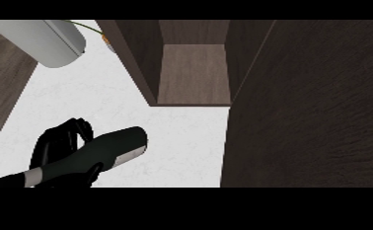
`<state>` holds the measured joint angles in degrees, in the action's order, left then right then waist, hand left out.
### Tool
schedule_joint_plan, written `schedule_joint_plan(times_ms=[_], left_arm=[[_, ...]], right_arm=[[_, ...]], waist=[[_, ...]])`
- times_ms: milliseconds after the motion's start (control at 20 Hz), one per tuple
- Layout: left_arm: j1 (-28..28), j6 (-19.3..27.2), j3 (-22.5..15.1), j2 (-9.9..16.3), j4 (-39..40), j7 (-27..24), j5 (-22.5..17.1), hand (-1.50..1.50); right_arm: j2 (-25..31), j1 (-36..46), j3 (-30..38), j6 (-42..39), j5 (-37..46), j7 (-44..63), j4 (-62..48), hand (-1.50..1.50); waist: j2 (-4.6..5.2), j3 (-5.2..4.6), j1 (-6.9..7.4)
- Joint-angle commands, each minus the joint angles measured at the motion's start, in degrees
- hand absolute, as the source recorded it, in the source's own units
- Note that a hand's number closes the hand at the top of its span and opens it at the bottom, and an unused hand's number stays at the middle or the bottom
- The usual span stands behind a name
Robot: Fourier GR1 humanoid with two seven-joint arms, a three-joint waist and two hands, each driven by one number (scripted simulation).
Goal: Pick up the wine, place it into the cabinet and close the cabinet
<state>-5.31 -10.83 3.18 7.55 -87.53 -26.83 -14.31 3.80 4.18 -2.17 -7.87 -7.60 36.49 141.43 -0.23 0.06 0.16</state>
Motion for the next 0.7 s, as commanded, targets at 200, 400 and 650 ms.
schedule_joint_plan(times_ms=[200,400,650], left_arm=[[4.1,6.0,-5.1,-2.0,-13.4,16.1,1.6,1.5],[2.2,9.8,-11.2,-5.8,-17.3,18.3,6.7,1.5],[10.4,15.5,-15.7,-7.5,-18.2,26.2,6.5,1.5]], right_arm=[[-1.2,0.9,-2.3,1.2,-0.1,1.6,2.9,-1.5],[0.2,-0.9,1.4,-0.6,-5.3,1.4,4.6,-1.5],[-0.6,-1.6,0.5,-0.6,-4.3,1.8,4.9,-1.5]], waist=[[0.14,-0.04,-0.26],[0.13,-0.03,-0.3],[0.14,-0.04,-0.5]])
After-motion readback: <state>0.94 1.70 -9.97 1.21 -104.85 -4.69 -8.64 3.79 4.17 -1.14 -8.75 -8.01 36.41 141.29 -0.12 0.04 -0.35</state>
